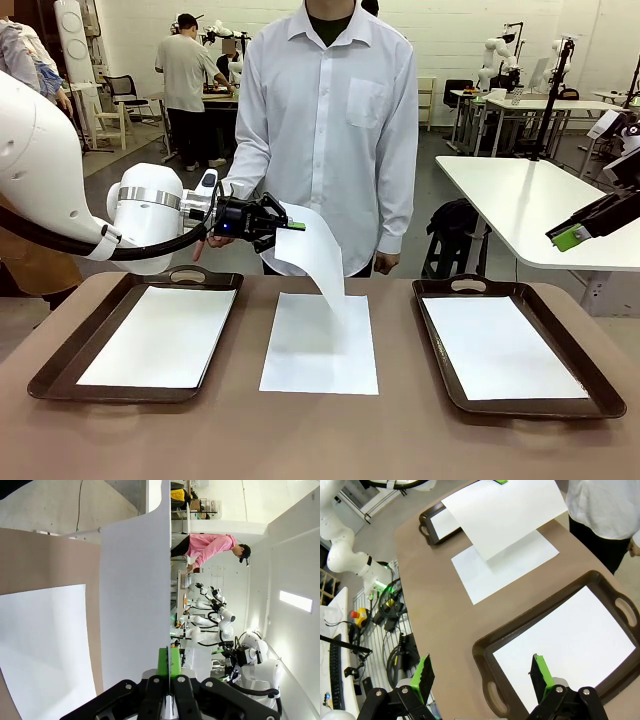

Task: Sort the A4 documents.
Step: Place the A4 Paper in the designated Handle tray.

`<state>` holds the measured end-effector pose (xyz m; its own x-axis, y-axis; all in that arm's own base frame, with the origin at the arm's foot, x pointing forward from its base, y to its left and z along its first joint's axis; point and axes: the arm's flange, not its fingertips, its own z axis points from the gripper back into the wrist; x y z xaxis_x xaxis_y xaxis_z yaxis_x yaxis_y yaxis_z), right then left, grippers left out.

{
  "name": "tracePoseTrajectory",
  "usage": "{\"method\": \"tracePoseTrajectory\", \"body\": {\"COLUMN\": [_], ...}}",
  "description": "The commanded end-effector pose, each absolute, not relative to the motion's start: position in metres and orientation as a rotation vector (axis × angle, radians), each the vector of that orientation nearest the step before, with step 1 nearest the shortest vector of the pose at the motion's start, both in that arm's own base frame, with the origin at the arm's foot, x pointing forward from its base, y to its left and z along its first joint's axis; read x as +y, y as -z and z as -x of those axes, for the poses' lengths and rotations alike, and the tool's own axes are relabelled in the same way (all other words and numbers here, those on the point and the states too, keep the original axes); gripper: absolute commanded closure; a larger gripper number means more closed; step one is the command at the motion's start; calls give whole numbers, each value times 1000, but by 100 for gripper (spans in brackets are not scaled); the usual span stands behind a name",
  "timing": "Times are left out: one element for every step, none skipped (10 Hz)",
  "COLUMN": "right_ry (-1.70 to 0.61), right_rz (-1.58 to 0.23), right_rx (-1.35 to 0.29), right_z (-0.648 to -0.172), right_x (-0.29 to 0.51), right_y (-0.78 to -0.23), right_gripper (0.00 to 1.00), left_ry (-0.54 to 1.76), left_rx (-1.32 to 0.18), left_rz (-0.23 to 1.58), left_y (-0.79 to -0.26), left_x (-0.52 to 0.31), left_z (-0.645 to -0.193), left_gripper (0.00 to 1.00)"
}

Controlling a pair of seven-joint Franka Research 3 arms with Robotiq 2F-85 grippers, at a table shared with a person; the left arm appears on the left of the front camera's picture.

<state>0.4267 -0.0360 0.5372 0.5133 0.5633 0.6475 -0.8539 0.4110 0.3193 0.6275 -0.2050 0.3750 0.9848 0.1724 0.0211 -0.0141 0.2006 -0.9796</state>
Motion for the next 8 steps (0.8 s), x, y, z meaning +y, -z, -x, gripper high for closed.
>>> {"method": "tracePoseTrajectory", "body": {"right_ry": [-944, -944, -944, -944, -944, -944, -944, -944], "right_rz": [-686, -686, -686, -686, -686, -686, -686, -686], "right_rx": [-489, -489, -489, -489, -489, -489, -489, -489], "right_z": [-426, -426, -426, -426, -426, -426, -426, -426], "right_x": [-36, -36, -36, -36, -36, -36, -36, -36], "right_y": [-537, -537, -537, -537, -537, -537, -537, -537], "right_gripper": [0, 0, 0, 0, 0, 0, 0, 0], "left_ry": [-138, -138, -131, -119, -87, -56, -35, -10], "left_rx": [-137, -137, -136, -169, -168, -145, -123, -101], "left_rz": [1362, 1362, 1364, 1375, 1375, 1374, 1359, 1344], "left_y": [-375, -375, -375, -385, -395, -406, -417, -427], "left_x": [-205, -205, -205, -195, -193, -191, -186, -177], "left_z": [-628, -628, -627, -624, -616, -608, -599, -591], "left_gripper": [100, 100, 99, 99, 99, 99, 99, 99]}}
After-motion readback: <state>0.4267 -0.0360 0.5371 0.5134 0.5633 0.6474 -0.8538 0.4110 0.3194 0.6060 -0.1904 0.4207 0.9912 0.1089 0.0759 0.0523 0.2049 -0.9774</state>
